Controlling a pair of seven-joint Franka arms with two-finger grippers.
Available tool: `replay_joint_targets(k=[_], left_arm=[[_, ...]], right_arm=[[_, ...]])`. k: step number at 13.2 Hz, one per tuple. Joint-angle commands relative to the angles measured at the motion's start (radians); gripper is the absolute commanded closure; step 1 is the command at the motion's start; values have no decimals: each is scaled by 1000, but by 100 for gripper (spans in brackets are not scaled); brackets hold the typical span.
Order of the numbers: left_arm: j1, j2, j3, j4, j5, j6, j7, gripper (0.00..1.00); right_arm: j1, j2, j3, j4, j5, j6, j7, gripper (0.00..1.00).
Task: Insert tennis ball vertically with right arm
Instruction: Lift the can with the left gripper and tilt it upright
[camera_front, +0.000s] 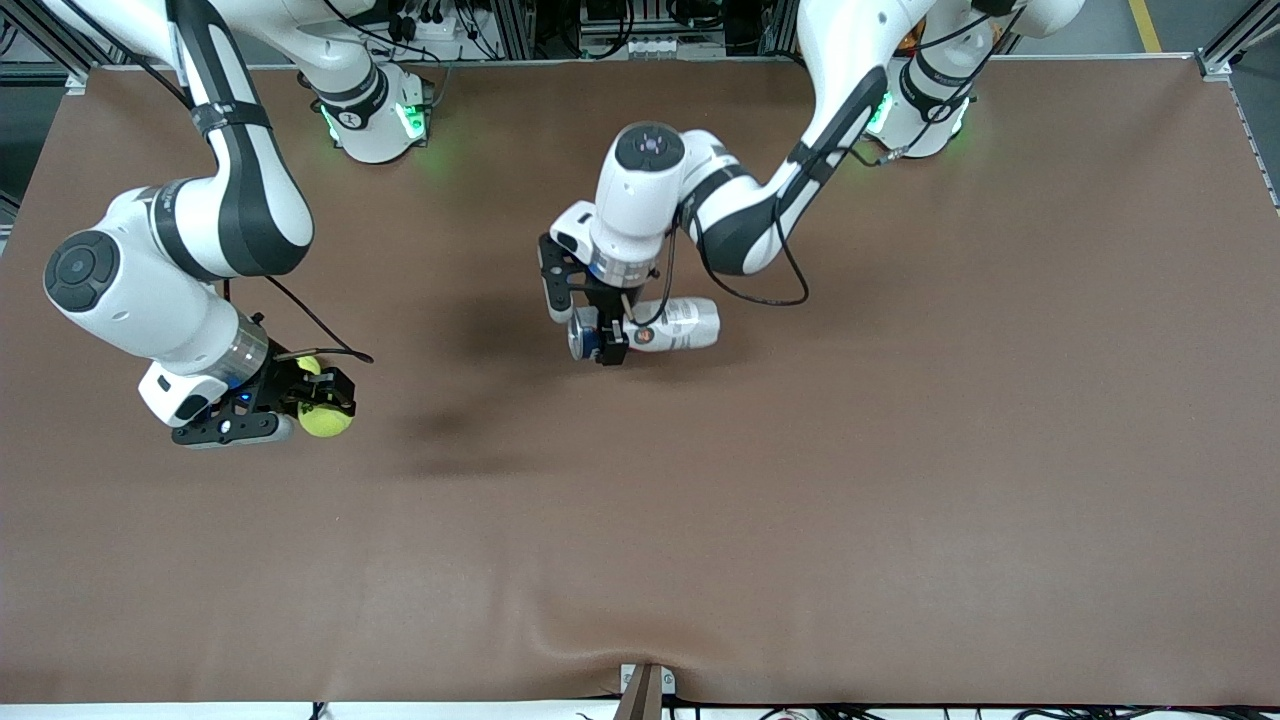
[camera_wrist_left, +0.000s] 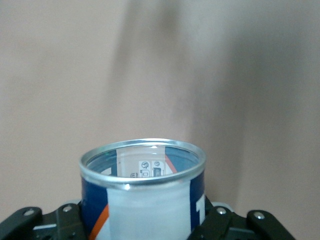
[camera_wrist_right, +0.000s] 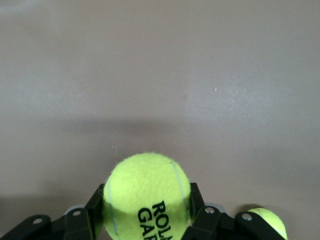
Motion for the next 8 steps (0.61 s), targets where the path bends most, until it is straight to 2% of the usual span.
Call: replay_joint_targets(k=[1, 4, 8], left_arm=[[-2, -35, -4, -4, 4, 1, -168, 30], [-49, -37, 2, 16, 56, 6, -374, 31], [-112, -15, 3, 54, 345, 7, -800, 31]], right_arm=[[-13, -10, 9, 6, 9, -16, -12, 100], [-13, -10, 9, 6, 9, -16, -12, 100], [-13, -9, 9, 6, 9, -15, -10, 100]])
